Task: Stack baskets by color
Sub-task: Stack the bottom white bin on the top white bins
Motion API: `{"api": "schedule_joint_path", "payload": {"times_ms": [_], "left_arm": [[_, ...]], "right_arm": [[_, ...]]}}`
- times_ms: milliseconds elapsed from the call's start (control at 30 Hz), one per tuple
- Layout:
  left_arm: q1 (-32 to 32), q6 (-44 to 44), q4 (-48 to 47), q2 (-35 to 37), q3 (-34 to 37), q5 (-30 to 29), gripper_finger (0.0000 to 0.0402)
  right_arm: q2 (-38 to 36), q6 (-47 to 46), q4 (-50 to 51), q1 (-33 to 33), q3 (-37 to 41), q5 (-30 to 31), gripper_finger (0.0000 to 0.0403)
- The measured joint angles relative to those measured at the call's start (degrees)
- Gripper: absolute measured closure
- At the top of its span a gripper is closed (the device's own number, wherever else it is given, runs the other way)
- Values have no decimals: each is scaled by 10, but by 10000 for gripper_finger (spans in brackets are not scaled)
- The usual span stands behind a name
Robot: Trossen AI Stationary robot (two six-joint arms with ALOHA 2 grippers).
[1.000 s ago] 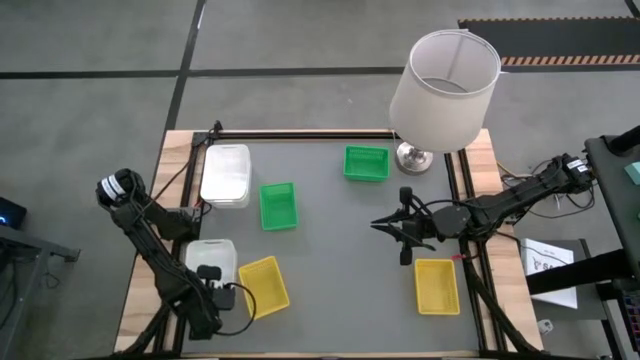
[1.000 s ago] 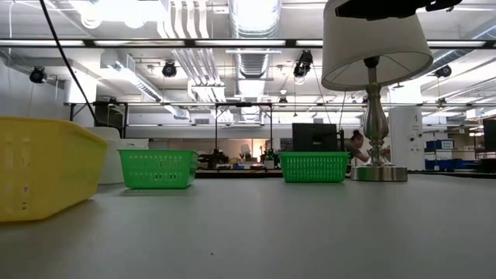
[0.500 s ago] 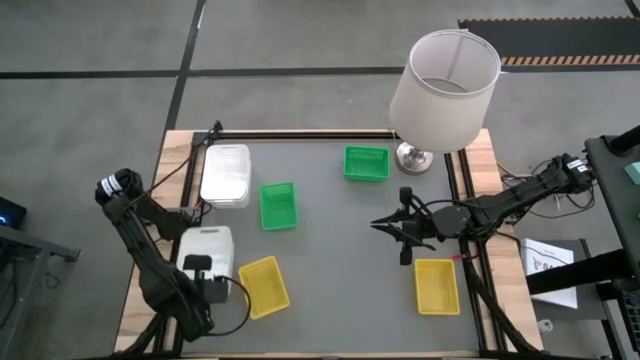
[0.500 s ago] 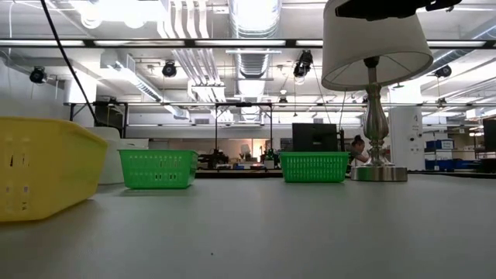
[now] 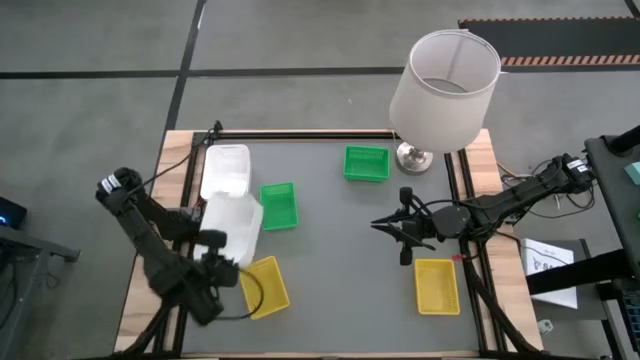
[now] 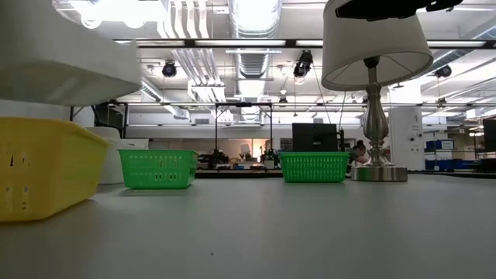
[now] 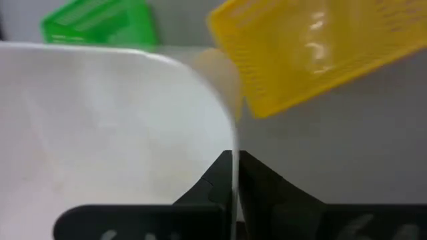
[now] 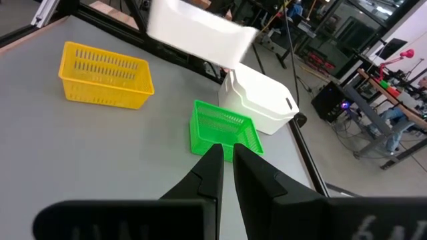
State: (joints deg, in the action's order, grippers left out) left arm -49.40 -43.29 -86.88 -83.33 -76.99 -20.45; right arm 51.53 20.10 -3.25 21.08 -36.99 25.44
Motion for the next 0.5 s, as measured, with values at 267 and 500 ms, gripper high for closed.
{"api": "schedule_joint_path", "payload": {"times_ms": [267,500], "left_arm": [[162,213,-30,47,17,-27,402],[330,363,-32,120,24,-40,402]], "right_arm": [[0,7,0,0,0,0,375],[0,28,0,0,0,0,375]]}}
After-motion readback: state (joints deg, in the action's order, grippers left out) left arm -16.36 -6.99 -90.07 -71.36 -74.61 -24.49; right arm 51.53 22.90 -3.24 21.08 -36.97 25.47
